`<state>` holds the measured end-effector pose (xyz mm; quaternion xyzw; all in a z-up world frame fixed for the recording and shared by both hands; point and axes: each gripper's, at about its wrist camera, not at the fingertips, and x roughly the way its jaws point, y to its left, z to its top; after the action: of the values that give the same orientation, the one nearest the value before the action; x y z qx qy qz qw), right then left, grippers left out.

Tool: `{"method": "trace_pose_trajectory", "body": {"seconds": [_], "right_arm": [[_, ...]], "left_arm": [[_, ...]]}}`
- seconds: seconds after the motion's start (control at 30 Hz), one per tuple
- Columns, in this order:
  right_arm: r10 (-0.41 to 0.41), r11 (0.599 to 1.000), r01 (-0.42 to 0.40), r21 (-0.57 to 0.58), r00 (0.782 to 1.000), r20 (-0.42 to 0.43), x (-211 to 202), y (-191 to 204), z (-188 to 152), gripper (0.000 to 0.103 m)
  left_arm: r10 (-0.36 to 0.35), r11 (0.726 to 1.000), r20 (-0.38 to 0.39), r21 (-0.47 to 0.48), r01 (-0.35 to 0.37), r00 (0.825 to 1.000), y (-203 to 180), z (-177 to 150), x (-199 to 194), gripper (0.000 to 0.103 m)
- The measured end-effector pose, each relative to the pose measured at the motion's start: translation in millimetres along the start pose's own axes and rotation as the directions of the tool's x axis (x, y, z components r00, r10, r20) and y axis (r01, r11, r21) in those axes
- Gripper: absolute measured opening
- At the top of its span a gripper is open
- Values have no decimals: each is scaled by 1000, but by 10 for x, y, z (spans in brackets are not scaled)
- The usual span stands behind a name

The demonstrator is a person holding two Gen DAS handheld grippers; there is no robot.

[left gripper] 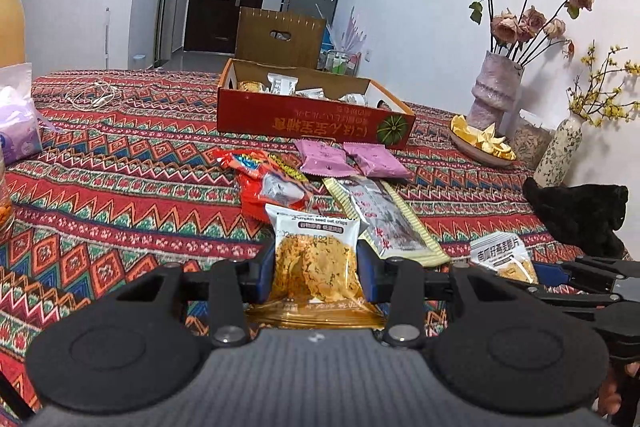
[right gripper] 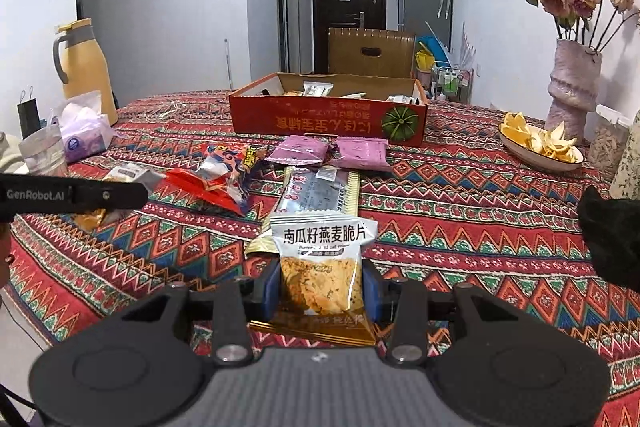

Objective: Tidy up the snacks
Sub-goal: 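Lift both held packets and carry them over the cardboard box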

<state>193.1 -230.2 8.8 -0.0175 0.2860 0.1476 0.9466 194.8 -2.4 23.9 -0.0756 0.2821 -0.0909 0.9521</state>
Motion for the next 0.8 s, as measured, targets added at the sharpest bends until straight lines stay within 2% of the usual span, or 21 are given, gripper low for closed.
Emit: {"method": "trace_pose_trajectory", "body": {"seconds": [0.2,0.43,0.57,0.63,0.7,0.77,0.8], "right_arm": [[25,1000,-25,-2,999,23,160,-18,209,40],[81,995,-75,-73,993,88,583,-117,822,40],[112,990,-101,-100,987,116,1035,-263,1374,40],[128,988,-116,-106,985,115,1337,-327,1656,40],[143,986,-134,-102,986,83,1737,-411,1941,40],[129,989,-126,-80,991,39,2192,-497,2190,40],[128,989,-127,-75,992,4,2437,-532,2296,40]], "left_arm": [[-25,999,27,26,25,999,13,286,149,41],[-94,995,64,34,92,993,52,1028,601,41],[-107,994,51,3,107,993,134,1573,1125,41],[-127,992,21,-22,128,992,196,1838,1466,41],[-133,990,-26,-55,132,991,276,2102,1893,41],[-111,990,-65,-95,104,992,359,2297,2294,41],[-115,991,-74,-83,109,991,383,2365,2479,41]]}}
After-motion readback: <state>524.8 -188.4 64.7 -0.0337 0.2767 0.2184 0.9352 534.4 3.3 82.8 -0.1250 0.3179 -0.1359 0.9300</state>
